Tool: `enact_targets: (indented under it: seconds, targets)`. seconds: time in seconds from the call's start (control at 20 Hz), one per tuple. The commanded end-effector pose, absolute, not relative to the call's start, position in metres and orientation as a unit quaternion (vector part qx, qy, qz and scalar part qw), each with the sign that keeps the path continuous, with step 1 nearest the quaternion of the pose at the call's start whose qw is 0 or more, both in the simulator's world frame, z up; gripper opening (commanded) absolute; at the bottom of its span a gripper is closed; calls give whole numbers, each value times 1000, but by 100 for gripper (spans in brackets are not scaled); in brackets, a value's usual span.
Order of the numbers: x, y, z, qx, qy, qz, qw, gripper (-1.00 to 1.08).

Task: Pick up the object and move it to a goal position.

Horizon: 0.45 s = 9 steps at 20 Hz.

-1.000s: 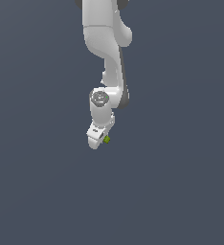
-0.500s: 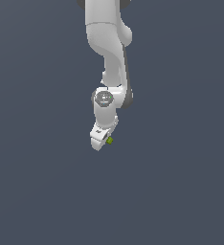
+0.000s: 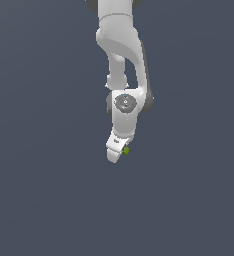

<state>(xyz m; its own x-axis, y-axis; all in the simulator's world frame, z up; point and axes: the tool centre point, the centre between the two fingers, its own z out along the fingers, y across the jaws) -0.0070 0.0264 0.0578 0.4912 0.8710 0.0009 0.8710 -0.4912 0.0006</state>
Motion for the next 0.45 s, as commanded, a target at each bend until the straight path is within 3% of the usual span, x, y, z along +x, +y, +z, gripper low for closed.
enact_targets:
  seconds: [0.0, 0.4]
  targets:
    - [1, 36, 64, 864, 504, 0, 0, -100]
    - [11, 48, 72, 864, 504, 0, 0, -100]
